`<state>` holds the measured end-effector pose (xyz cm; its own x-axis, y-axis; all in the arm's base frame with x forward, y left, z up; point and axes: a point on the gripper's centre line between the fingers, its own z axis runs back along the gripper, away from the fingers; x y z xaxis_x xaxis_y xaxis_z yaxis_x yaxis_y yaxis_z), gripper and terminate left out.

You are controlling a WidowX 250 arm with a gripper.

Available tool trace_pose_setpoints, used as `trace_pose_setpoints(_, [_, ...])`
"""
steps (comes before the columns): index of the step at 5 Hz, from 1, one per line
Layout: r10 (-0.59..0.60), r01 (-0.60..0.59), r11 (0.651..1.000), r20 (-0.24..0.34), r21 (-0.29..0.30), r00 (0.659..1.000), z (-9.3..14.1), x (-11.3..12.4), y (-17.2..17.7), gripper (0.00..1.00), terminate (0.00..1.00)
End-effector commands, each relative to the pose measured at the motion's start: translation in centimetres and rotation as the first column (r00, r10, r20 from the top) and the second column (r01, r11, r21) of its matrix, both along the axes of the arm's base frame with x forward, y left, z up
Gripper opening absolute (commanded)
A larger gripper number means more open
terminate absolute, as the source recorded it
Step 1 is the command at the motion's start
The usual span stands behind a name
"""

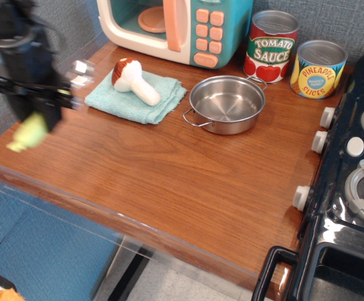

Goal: Move the spoon to the front right corner of the table

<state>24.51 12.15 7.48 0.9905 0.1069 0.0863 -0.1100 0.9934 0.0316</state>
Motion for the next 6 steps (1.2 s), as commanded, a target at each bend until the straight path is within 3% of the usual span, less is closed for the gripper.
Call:
trace_pose_setpoints(1, [-0.096,0.095,0.994,0.02,0.047,0.995,1.1,0.7,-9.0,0.0,0.0])
trace_pose_setpoints(4, [-0.066,0.073,0.99,-0.059,0.122,0.996,-6.3,2.5,-22.7,0.0,0.0])
trace_pose_setpoints(6, [-0.095,0.102,0.989,-0.062,0.107,0.994,-6.8,3.4,-23.1,0.0,0.0])
